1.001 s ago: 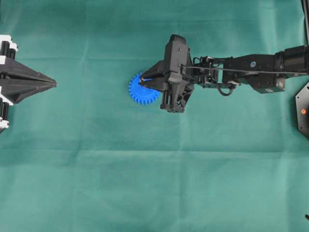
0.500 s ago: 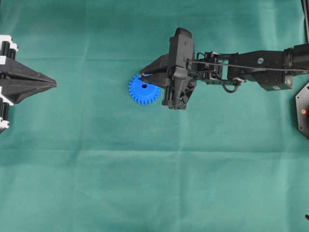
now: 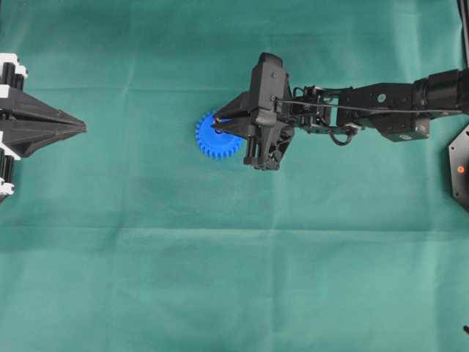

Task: Insert the shaft placed at a random location into the center hole of the medium gear at another random location.
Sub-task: 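Lower the shaft into the gear's center hole with the right gripper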

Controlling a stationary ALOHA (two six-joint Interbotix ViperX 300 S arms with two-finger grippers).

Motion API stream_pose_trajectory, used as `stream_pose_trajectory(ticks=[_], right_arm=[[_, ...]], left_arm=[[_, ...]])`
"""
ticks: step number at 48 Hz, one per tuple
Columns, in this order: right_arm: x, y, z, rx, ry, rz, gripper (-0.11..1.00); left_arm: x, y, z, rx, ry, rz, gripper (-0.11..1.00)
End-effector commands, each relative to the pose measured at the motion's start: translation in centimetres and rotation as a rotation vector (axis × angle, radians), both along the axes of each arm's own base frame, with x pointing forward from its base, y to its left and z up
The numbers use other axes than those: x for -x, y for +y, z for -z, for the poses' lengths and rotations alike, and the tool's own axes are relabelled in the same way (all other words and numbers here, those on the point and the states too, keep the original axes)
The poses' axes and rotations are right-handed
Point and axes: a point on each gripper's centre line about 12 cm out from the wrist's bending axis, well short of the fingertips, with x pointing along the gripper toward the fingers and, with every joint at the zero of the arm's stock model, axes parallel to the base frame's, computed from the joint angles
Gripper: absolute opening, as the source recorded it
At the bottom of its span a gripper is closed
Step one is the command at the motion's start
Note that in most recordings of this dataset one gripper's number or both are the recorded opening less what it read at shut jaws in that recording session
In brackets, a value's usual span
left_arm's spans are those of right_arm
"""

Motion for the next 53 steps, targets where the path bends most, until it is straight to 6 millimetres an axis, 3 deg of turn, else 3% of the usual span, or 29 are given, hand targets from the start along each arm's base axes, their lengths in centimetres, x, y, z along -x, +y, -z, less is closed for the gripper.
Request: stream_pose_trajectory(ticks=[1, 30, 53], right_arm=[[-0.4, -0.1, -0.9, 0.004, -0.040, 0.004, 0.13], [-0.5, -0.1, 1.2, -0.004, 0.004, 0.006, 0.13], [-0.6, -0.1, 1.1, -0.003, 0.003, 0.006, 0.14]], left_arm=[[-0.2, 0.0, -0.5, -0.001, -0.012, -0.001, 0.00], [-0.2, 0.0, -0.5, -0.003, -0.009, -0.001, 0.00], [-0.2, 0.0, -0.4, -0.003, -0.006, -0.001, 0.00]])
